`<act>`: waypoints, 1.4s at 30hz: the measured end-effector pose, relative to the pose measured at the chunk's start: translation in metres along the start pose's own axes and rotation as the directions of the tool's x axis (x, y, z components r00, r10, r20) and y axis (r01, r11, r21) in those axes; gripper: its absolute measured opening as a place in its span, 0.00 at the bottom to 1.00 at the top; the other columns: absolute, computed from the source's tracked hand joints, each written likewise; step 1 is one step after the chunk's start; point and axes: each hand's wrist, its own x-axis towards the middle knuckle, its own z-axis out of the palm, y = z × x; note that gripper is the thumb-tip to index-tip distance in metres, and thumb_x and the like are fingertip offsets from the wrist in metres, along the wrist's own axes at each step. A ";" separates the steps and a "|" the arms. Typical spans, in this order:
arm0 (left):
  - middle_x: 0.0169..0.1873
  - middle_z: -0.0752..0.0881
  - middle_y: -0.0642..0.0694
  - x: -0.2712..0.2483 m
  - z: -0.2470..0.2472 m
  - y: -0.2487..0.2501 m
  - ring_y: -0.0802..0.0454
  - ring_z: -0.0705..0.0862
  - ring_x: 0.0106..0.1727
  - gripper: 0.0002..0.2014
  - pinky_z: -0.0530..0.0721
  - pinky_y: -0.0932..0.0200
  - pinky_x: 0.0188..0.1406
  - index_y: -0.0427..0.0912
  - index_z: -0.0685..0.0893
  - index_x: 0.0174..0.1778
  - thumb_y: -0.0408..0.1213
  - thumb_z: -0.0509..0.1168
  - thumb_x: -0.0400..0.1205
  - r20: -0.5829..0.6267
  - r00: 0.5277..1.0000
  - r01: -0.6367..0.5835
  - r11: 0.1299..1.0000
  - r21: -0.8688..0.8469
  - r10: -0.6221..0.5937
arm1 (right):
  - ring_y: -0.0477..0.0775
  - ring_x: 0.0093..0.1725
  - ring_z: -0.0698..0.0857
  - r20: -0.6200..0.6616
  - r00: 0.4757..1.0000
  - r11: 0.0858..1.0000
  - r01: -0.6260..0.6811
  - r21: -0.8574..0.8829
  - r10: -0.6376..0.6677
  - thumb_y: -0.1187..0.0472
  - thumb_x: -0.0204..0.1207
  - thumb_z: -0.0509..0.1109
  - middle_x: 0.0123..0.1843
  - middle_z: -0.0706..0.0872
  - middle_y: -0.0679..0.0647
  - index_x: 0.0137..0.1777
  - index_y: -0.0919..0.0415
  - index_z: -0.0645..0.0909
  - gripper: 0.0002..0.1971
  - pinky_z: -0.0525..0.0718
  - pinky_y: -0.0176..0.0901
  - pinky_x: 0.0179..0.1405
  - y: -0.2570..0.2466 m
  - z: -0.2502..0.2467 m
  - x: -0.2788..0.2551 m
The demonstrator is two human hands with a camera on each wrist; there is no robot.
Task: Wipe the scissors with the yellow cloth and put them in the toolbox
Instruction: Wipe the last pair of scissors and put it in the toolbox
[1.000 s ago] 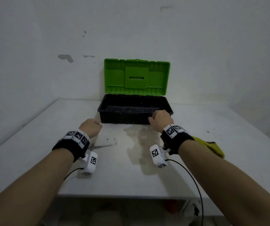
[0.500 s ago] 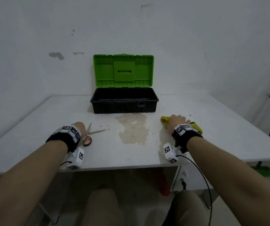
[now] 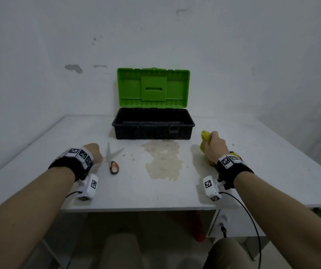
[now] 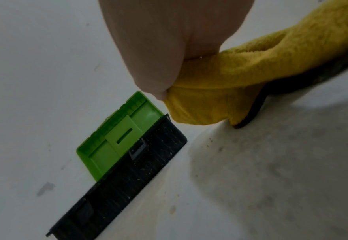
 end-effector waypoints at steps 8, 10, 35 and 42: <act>0.37 0.80 0.39 -0.020 0.004 0.052 0.50 0.74 0.30 0.07 0.73 0.60 0.25 0.40 0.78 0.46 0.24 0.60 0.84 -0.018 0.968 -0.181 0.645 -0.742 0.251 | 0.53 0.48 0.85 0.041 0.975 0.843 0.169 0.511 -0.220 0.59 0.83 0.66 0.47 0.87 0.52 0.54 0.56 0.83 0.05 0.79 0.39 0.44 -0.014 -0.018 -0.006; 0.31 0.76 0.42 -0.028 0.020 0.070 0.53 0.71 0.25 0.06 0.66 0.63 0.20 0.39 0.79 0.45 0.25 0.60 0.85 -0.040 0.960 -0.184 0.517 -0.836 0.278 | 0.51 0.43 0.85 0.043 0.971 0.788 0.163 0.594 -0.234 0.59 0.83 0.67 0.43 0.88 0.51 0.49 0.56 0.85 0.05 0.81 0.40 0.43 -0.016 -0.019 -0.011; 0.38 0.89 0.46 -0.056 0.095 0.156 0.52 0.85 0.34 0.08 0.80 0.62 0.33 0.37 0.90 0.50 0.37 0.67 0.86 0.120 0.861 -0.110 0.410 -0.905 0.495 | 0.42 0.60 0.79 0.235 0.815 0.833 0.448 0.324 -0.530 0.61 0.83 0.65 0.62 0.81 0.46 0.70 0.49 0.77 0.17 0.76 0.32 0.62 -0.034 -0.026 -0.046; 0.34 0.87 0.44 -0.062 0.090 0.161 0.53 0.83 0.29 0.08 0.78 0.63 0.26 0.38 0.85 0.45 0.32 0.62 0.88 0.146 0.837 -0.148 0.474 -0.868 0.528 | 0.39 0.46 0.85 0.119 0.875 0.846 0.408 0.343 -0.470 0.57 0.79 0.71 0.47 0.87 0.42 0.55 0.47 0.78 0.07 0.81 0.31 0.45 -0.032 -0.019 -0.048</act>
